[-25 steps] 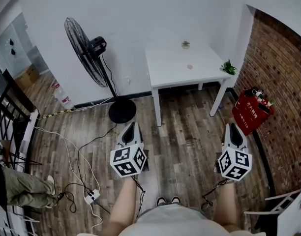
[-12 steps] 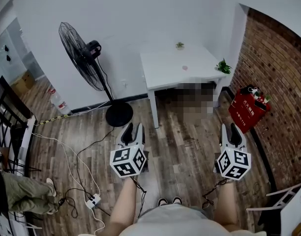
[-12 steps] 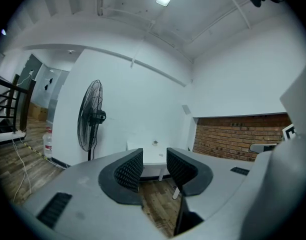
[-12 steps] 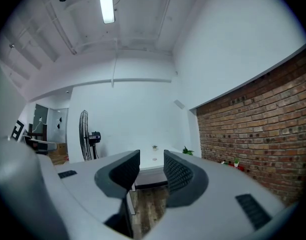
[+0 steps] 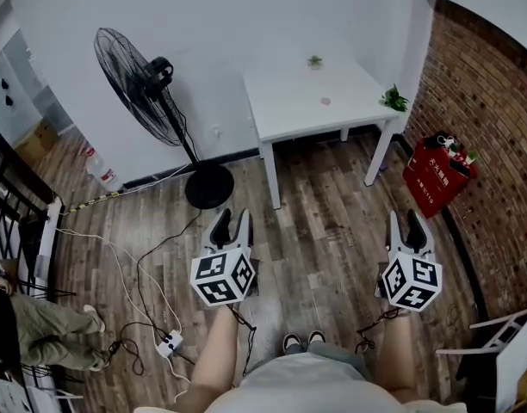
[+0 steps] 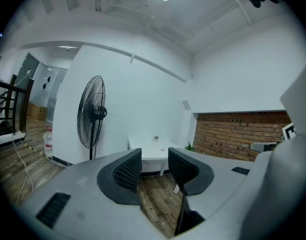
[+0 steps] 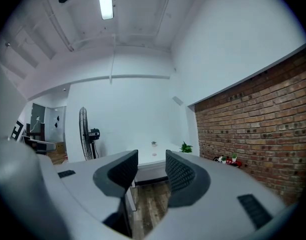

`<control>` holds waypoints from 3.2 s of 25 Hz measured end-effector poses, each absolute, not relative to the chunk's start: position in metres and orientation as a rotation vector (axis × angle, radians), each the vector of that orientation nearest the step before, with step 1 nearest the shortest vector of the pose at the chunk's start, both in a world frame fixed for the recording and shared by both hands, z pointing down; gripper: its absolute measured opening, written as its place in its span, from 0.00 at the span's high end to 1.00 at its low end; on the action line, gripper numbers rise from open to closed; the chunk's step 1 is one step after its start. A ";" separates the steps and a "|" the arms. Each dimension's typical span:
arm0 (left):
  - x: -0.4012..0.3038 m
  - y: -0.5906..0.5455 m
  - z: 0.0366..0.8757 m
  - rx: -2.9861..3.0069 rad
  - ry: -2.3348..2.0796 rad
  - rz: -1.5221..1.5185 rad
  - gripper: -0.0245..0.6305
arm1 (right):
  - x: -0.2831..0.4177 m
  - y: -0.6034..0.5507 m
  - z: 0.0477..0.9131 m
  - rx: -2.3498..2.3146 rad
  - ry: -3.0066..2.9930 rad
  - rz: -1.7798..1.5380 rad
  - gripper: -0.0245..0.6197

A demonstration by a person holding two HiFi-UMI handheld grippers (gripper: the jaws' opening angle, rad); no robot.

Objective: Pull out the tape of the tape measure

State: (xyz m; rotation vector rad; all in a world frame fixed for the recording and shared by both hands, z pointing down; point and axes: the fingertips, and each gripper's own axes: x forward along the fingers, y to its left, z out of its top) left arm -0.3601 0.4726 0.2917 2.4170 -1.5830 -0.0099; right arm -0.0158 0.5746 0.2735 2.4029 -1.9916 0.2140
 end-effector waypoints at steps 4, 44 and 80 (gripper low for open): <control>-0.370 0.470 0.300 2.402 -1.599 0.007 0.73 | -0.021 0.572 0.281 2.400 -1.984 0.237 0.70; -0.265 0.138 0.319 2.293 -1.710 0.008 0.73 | 0.118 0.217 0.292 2.327 -2.019 0.263 0.70; -0.160 -0.243 0.312 2.464 -1.436 -0.088 0.73 | 0.190 -0.074 0.286 2.498 -1.754 0.248 0.70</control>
